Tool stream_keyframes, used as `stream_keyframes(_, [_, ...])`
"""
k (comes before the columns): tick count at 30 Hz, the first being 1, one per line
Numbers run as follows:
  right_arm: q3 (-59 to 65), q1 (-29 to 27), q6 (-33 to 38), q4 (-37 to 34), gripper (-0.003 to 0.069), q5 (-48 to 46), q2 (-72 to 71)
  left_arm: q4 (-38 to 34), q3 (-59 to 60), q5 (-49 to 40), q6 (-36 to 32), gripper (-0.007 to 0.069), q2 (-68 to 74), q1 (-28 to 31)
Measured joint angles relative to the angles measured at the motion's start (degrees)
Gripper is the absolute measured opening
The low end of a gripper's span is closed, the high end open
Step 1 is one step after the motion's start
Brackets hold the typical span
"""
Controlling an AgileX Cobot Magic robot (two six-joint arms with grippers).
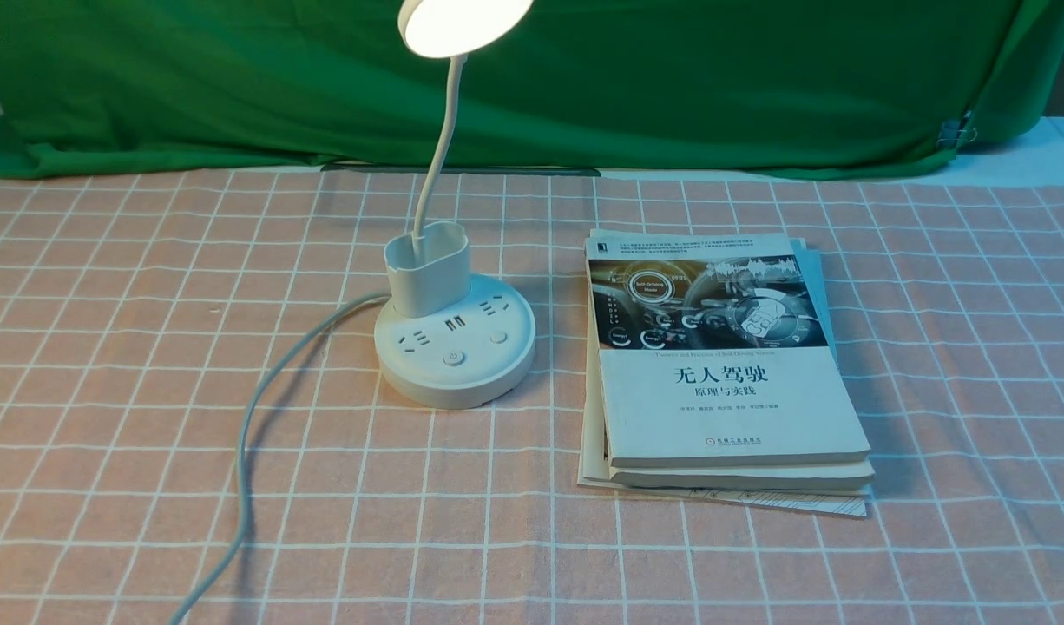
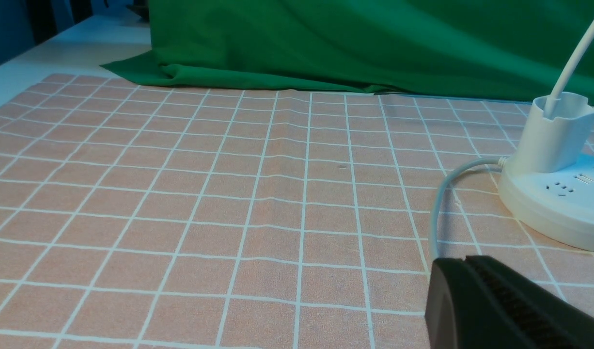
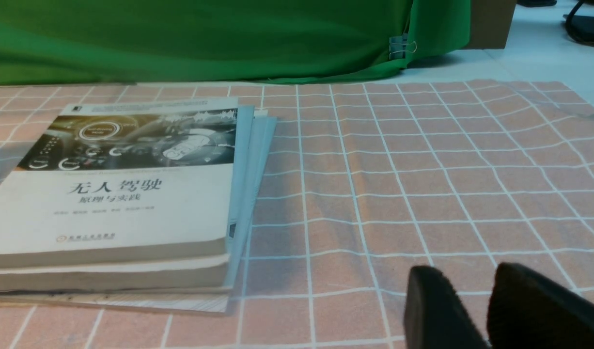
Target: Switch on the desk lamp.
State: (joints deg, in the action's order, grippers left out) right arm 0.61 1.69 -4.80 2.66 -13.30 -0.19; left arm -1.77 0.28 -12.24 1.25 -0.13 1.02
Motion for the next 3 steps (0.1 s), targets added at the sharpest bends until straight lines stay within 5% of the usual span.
stream_keyframes(3, [0.00, 0.00, 0.00, 0.00, 0.0241, 0.00, 0.00, 0.00, 0.00, 0.00, -0.10, 0.0021, 0.00, 0.00])
